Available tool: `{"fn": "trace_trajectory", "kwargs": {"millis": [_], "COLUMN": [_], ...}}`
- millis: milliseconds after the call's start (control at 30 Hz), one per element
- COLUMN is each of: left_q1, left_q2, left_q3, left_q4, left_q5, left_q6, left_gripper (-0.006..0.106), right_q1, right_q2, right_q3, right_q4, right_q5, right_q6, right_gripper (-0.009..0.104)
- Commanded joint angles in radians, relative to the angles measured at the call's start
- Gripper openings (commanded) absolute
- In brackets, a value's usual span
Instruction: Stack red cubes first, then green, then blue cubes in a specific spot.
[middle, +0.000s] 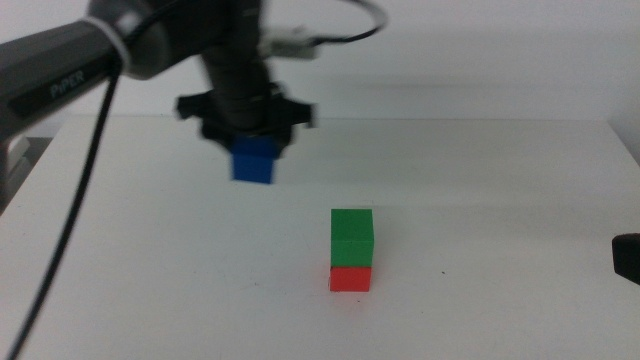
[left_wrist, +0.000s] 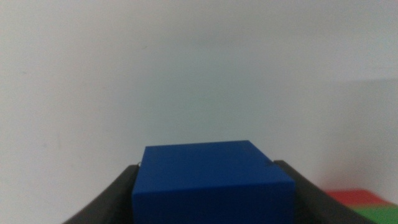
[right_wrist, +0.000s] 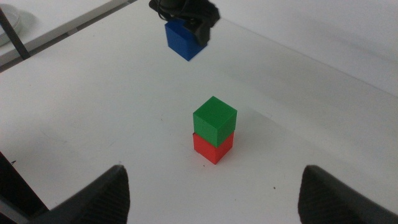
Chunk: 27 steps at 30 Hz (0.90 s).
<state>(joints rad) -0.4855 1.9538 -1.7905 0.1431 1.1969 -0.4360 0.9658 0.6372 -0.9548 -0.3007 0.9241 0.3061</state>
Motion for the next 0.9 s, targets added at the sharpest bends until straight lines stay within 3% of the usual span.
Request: {"fn": "trace_trajectory", "kwargs": {"millis": [0,133,233,700,867], "left_q1": [-0.131,-0.254,-0.303,-0.263,-0.263], "left_q2": [-0.046,-0.047,-0.045,0.002,0.024], "left_q3": [-0.004,-0.013,-0.013,-0.013,-0.013], "left_q4": [0.109,0.099,0.094,-0.039,-0.041], "left_q5": [0.024,0.024,0.024,-0.02,-0.036], "left_q6": [-0.163,-0.336,-0.348,-0.327,-0.324], "left_gripper": [-0.002,-0.002,-0.002,-0.002,-0.002], "right_q1": [0.004,0.004,0.004,0.004,0.004], "right_q2": [-0.005,-0.005,-0.005,-0.005,-0.005], "right_q3": [0.003,0.003,0.003,0.003,0.003], "right_q4": [-0.003,-0.003,-0.003,-0.003,-0.003], "right_q5": [-0.004,-0.004,-0.004,-0.004,-0.004], "right_q6": [-0.01,-0.01,-0.01,-0.01,-0.01], "right_gripper": [0.093,0.093,0.093,0.093,0.093]}}
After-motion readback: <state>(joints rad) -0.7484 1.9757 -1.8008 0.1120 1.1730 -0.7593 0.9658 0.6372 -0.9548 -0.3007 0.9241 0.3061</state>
